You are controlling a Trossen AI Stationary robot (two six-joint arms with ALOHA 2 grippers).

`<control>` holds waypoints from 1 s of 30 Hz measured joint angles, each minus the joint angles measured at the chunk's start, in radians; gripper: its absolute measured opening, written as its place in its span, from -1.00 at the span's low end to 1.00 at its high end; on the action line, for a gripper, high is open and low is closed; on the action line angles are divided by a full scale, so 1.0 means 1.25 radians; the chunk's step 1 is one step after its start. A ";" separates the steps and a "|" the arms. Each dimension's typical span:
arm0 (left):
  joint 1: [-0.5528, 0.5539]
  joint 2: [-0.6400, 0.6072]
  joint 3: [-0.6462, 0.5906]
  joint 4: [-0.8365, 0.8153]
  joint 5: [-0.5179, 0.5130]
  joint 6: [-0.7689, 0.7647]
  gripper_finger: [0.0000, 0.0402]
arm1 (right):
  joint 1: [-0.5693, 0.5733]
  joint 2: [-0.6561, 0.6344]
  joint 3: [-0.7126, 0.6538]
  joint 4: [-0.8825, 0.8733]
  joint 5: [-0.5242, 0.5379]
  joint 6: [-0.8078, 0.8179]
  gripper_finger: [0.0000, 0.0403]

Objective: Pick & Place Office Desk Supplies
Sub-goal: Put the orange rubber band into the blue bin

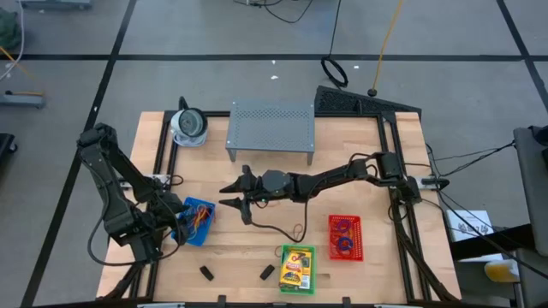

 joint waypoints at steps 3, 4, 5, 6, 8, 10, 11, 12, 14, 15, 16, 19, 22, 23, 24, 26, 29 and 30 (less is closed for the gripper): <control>0.000 0.000 0.000 0.001 0.002 0.000 -0.13 | 0.000 0.000 0.000 0.000 0.000 0.000 -0.23; 0.000 0.000 0.000 0.001 0.007 0.002 -0.13 | 0.000 0.000 0.000 -0.001 0.000 0.000 -0.23; 0.002 0.000 0.000 0.002 0.013 0.007 -0.13 | 0.000 0.000 0.000 -0.001 0.000 0.000 -0.23; 0.005 0.000 0.000 0.003 0.020 0.014 -0.13 | 0.000 0.000 0.000 -0.001 0.000 -0.001 -0.23; 0.021 0.000 0.000 0.010 0.051 0.045 -0.13 | 0.000 0.000 0.000 0.000 0.000 -0.020 -0.23; 0.045 0.000 0.000 0.016 0.087 0.082 -0.13 | 0.002 0.000 0.000 0.001 0.000 -0.051 -0.23; 0.060 0.000 0.000 0.017 0.108 0.100 -0.13 | 0.003 0.000 0.000 0.004 0.000 -0.061 -0.23; 0.075 0.000 0.000 0.018 0.129 0.121 -0.13 | 0.004 -0.003 0.000 0.007 0.000 -0.067 -0.23; 0.107 0.000 0.000 0.020 0.168 0.172 -0.13 | 0.007 -0.012 0.000 0.006 0.000 -0.078 -0.23; 0.123 0.000 0.000 0.023 0.179 0.201 -0.13 | 0.008 -0.015 0.000 0.010 0.000 -0.084 -0.23; 0.139 0.000 0.000 0.028 0.187 0.230 -0.13 | 0.008 -0.017 0.001 0.013 0.000 -0.088 -0.23; 0.184 0.000 0.000 0.051 0.192 0.326 -0.13 | 0.010 -0.038 -0.008 -0.006 0.001 -0.103 -0.23; 0.231 0.000 0.000 0.093 0.186 0.416 -0.13 | 0.012 -0.068 -0.014 0.009 0.006 -0.134 -0.23; 0.246 -0.001 0.000 0.103 0.173 0.439 -0.13 | 0.015 -0.090 -0.025 0.006 0.015 -0.140 -0.23; 0.257 -0.005 0.000 0.110 0.149 0.454 -0.13 | 0.018 -0.116 -0.040 -0.010 0.025 -0.146 -0.23; 0.276 -0.020 0.000 0.120 0.093 0.470 -0.13 | 0.019 -0.156 -0.070 -0.022 0.046 -0.157 -0.23; 0.293 -0.055 0.000 0.151 0.032 0.519 -0.13 | 0.020 -0.238 -0.153 -0.041 0.083 -0.159 -0.23; 0.297 -0.068 0.000 0.173 0.017 0.549 -0.13 | 0.022 -0.267 -0.184 -0.041 0.087 -0.160 -0.23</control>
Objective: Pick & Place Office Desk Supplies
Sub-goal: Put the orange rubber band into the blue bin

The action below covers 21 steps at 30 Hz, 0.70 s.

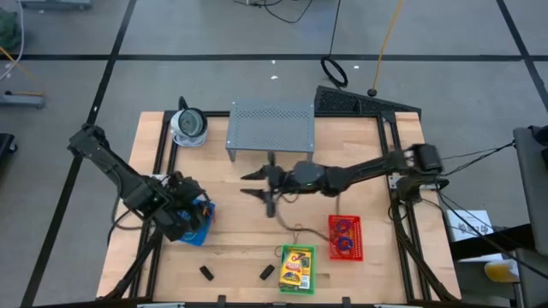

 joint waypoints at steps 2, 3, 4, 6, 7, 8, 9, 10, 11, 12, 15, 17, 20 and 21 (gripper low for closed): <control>0.008 -0.024 0.000 0.054 -0.030 0.069 -0.13 | 0.000 -0.063 -0.068 0.012 0.005 0.005 -0.23; 0.016 -0.035 0.000 0.085 -0.040 0.108 -0.13 | 0.001 -0.096 -0.108 0.023 0.012 0.015 -0.23; 0.024 -0.044 0.000 0.117 -0.045 0.154 -0.13 | 0.002 -0.128 -0.148 0.039 0.023 0.028 -0.23; 0.051 -0.058 0.000 0.187 -0.035 0.257 -0.13 | 0.002 -0.185 -0.235 0.081 0.041 0.047 -0.23; 0.069 -0.061 0.000 0.221 -0.018 0.307 -0.13 | 0.002 -0.215 -0.279 0.099 0.043 0.053 -0.23; 0.092 -0.062 0.000 0.250 0.003 0.355 -0.13 | 0.001 -0.247 -0.321 0.114 0.043 0.061 -0.23; 0.118 -0.062 0.000 0.277 0.025 0.400 -0.13 | 0.001 -0.278 -0.358 0.132 0.043 0.070 -0.23; 0.148 -0.062 0.000 0.304 0.047 0.441 -0.13 | 0.001 -0.310 -0.392 0.140 0.043 0.079 -0.23; 0.178 -0.062 0.000 0.327 0.072 0.475 -0.13 | 0.002 -0.343 -0.425 0.147 0.043 0.085 -0.23; 0.209 -0.062 0.000 0.346 0.097 0.509 -0.13 | 0.004 -0.372 -0.452 0.147 0.043 0.092 -0.23; 0.307 -0.060 0.000 0.399 0.174 0.595 -0.13 | 0.011 -0.449 -0.526 0.142 0.043 0.100 -0.23; 0.372 -0.043 0.000 0.428 0.248 0.650 -0.13 | 0.016 -0.496 -0.561 0.141 0.045 0.102 -0.23; 0.457 0.004 0.000 0.473 0.380 0.724 -0.13 | 0.022 -0.551 -0.599 0.146 0.058 0.101 -0.23; 0.482 0.027 0.000 0.495 0.417 0.746 -0.13 | 0.024 -0.565 -0.611 0.142 0.070 0.100 -0.23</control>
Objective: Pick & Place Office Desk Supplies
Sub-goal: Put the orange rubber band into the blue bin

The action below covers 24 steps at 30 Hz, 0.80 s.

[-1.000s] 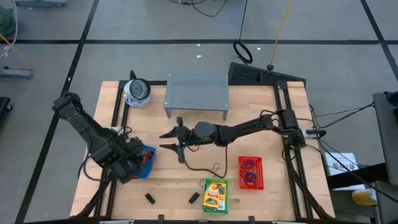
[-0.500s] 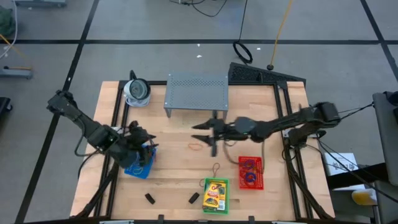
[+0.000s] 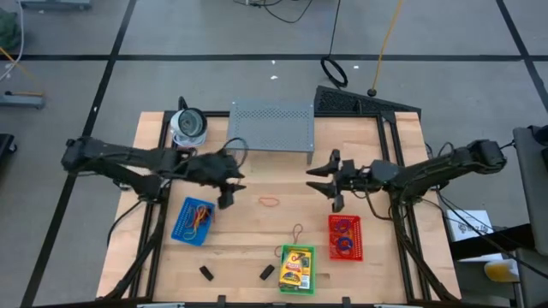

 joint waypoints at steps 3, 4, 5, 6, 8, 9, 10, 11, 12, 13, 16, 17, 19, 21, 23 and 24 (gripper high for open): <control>0.065 0.079 0.000 0.043 0.099 0.051 -0.13 | 0.004 -0.026 -0.027 -0.005 0.030 -0.009 -0.23; 0.084 0.108 0.000 0.059 0.127 0.065 -0.13 | 0.004 -0.033 -0.035 -0.005 0.036 -0.011 -0.23; 0.101 0.138 0.002 0.073 0.152 0.076 -0.13 | 0.004 -0.037 -0.041 -0.005 0.037 -0.011 -0.23; 0.115 0.168 0.010 0.072 0.169 0.082 -0.13 | 0.004 -0.039 -0.046 -0.005 0.037 -0.009 -0.23; 0.135 0.230 0.038 0.051 0.186 0.097 -0.13 | 0.004 -0.040 -0.053 -0.006 0.036 -0.003 -0.23; 0.140 0.259 0.061 0.030 0.187 0.109 -0.13 | 0.004 -0.040 -0.054 -0.008 0.036 -0.001 -0.23; 0.142 0.291 0.090 -0.001 0.185 0.125 -0.13 | 0.004 -0.040 -0.054 -0.010 0.035 0.000 -0.23; 0.142 0.322 0.125 -0.041 0.178 0.140 -0.13 | 0.004 -0.041 -0.054 -0.015 0.035 0.002 -0.23; 0.139 0.355 0.163 -0.077 0.167 0.155 -0.13 | 0.004 -0.041 -0.054 -0.021 0.035 0.002 -0.23; 0.136 0.383 0.201 -0.106 0.160 0.171 -0.13 | 0.004 -0.040 -0.054 -0.028 0.035 0.002 -0.23; 0.125 0.458 0.295 -0.167 0.152 0.212 -0.13 | 0.004 -0.040 -0.054 -0.044 0.035 0.001 -0.23; 0.122 0.478 0.319 -0.175 0.153 0.217 -0.13 | 0.004 -0.040 -0.054 -0.048 0.035 0.001 -0.23; 0.112 0.515 0.361 -0.185 0.153 0.225 -0.13 | 0.004 -0.040 -0.054 -0.054 0.035 0.003 -0.23; 0.101 0.542 0.386 -0.204 0.145 0.226 -0.13 | 0.004 -0.040 -0.054 -0.062 0.036 0.003 -0.23; 0.088 0.564 0.401 -0.216 0.122 0.226 -0.13 | 0.004 -0.040 -0.054 -0.062 0.036 0.003 -0.23; 0.081 0.573 0.407 -0.221 0.113 0.225 -0.13 | 0.004 -0.040 -0.054 -0.062 0.036 0.002 -0.23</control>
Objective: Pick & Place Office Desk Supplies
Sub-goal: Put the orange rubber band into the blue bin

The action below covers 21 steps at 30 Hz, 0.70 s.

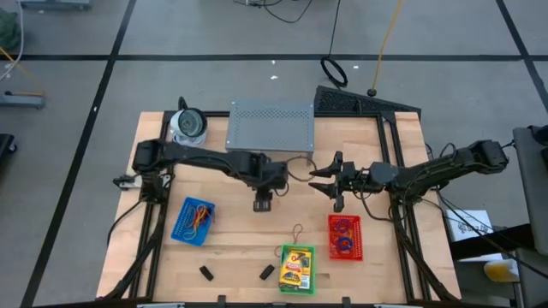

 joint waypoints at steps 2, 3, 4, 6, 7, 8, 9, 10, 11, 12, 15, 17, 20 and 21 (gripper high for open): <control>-0.014 0.015 0.009 -0.010 -0.011 -0.010 -0.13 | 0.000 0.000 0.000 -0.001 0.000 0.000 -0.23; -0.021 0.021 0.011 -0.012 -0.016 -0.014 -0.13 | -0.001 0.000 0.000 -0.001 0.000 -0.001 -0.23; -0.028 0.022 0.011 -0.013 -0.020 -0.022 -0.13 | -0.002 0.000 0.000 -0.002 0.000 -0.002 -0.23; -0.042 0.022 0.011 -0.012 -0.026 -0.036 -0.13 | -0.003 0.000 0.000 -0.003 0.000 -0.004 -0.23; -0.047 0.021 0.011 -0.011 -0.030 -0.042 -0.13 | -0.003 0.000 0.000 -0.005 0.000 -0.005 -0.23; -0.053 0.021 0.012 -0.011 -0.039 -0.049 -0.13 | -0.002 0.000 0.000 -0.005 0.000 -0.006 -0.23; -0.058 0.021 0.012 -0.011 -0.043 -0.051 -0.13 | -0.002 0.000 0.000 -0.005 0.000 -0.006 -0.23; -0.061 0.021 0.012 -0.011 -0.043 -0.052 -0.13 | -0.002 0.000 0.000 -0.005 0.000 -0.006 -0.23; -0.063 0.021 0.012 -0.011 -0.042 -0.052 -0.13 | -0.002 0.000 0.000 -0.006 0.000 -0.006 -0.23; -0.063 0.021 0.012 -0.011 -0.041 -0.053 -0.13 | -0.002 0.000 0.000 -0.006 0.000 -0.006 -0.23; -0.062 0.038 0.013 -0.008 -0.029 -0.058 -0.13 | -0.002 0.000 0.000 -0.006 0.000 -0.006 -0.23; -0.061 0.057 0.012 -0.016 -0.028 -0.069 -0.13 | -0.002 0.001 0.000 -0.009 0.000 -0.006 -0.23; -0.061 0.086 0.012 -0.018 -0.025 -0.070 -0.13 | -0.002 0.001 0.000 -0.014 0.000 -0.006 -0.23; -0.062 0.094 0.012 -0.017 -0.023 -0.070 -0.13 | -0.002 0.001 0.000 -0.014 0.000 -0.006 -0.23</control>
